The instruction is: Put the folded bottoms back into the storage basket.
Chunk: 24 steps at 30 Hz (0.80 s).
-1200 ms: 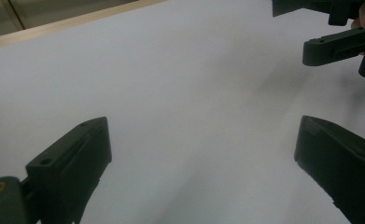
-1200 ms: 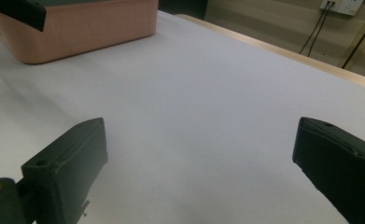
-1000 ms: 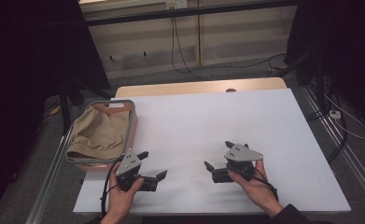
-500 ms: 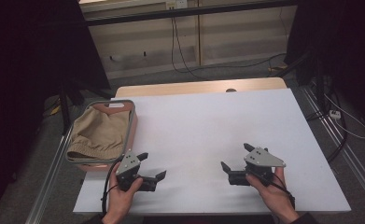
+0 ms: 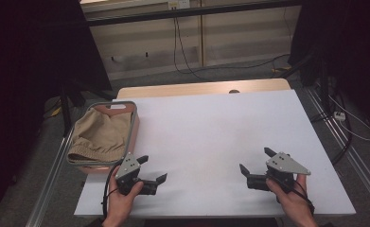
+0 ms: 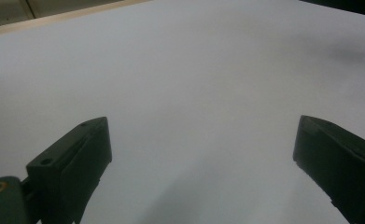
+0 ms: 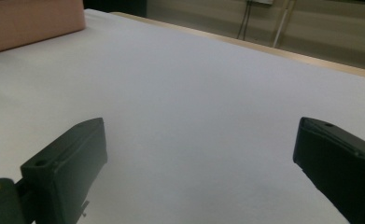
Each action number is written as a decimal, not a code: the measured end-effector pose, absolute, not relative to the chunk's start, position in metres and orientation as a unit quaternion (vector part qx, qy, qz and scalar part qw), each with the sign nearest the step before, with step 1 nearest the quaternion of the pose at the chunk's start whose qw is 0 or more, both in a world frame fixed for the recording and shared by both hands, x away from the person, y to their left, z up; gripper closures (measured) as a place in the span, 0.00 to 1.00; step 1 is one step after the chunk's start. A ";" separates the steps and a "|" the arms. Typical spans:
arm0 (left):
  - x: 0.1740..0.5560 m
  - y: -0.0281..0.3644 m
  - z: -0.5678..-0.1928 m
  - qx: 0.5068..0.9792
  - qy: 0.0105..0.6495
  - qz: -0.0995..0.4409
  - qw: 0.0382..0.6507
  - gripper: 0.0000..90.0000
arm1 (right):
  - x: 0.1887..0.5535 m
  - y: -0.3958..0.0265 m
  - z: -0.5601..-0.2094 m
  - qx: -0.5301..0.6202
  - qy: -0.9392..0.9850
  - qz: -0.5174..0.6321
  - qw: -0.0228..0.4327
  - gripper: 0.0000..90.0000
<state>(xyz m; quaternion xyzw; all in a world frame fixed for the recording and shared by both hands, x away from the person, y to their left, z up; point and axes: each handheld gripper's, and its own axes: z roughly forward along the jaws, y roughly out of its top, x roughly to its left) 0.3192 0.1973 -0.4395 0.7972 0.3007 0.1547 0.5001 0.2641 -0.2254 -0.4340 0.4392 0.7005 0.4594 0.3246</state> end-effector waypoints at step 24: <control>0.317 0.198 -0.446 0.786 0.322 0.151 0.505 0.05 | 0.254 -0.236 -0.447 0.448 0.685 0.469 0.332 0.02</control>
